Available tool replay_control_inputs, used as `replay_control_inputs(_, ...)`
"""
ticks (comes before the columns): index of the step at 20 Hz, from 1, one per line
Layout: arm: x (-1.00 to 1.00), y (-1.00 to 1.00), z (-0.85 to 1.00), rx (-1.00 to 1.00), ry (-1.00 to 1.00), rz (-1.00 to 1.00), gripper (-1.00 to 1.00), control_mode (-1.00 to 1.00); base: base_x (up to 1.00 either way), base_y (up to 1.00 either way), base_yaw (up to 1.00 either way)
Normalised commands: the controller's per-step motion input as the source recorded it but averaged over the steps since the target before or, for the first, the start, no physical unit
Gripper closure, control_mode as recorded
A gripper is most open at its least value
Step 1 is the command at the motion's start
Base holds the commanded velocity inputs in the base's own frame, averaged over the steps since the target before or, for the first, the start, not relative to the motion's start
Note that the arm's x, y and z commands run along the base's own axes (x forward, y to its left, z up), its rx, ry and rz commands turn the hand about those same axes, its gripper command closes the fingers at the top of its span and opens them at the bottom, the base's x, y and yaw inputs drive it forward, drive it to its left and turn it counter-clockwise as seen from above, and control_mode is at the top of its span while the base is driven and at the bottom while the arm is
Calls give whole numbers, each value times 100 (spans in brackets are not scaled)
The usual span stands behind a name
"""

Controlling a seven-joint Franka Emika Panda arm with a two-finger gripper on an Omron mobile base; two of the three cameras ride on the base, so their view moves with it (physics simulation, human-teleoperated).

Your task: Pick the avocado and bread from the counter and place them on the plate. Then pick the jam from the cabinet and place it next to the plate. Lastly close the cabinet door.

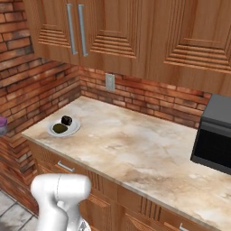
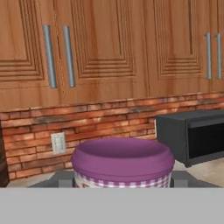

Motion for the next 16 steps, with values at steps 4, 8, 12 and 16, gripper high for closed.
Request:
replay_control_inputs(4,30,-14,-57,0,-1,0,100,-100,0,0,0)
replay_control_inputs(8,30,-28,-51,1,0,0,100,-100,0,0,0)
replay_control_inputs(12,26,-32,-45,2,0,0,100,-100,0,0,0)
replay_control_inputs(16,38,-23,-43,1,0,0,100,-100,0,0,0)
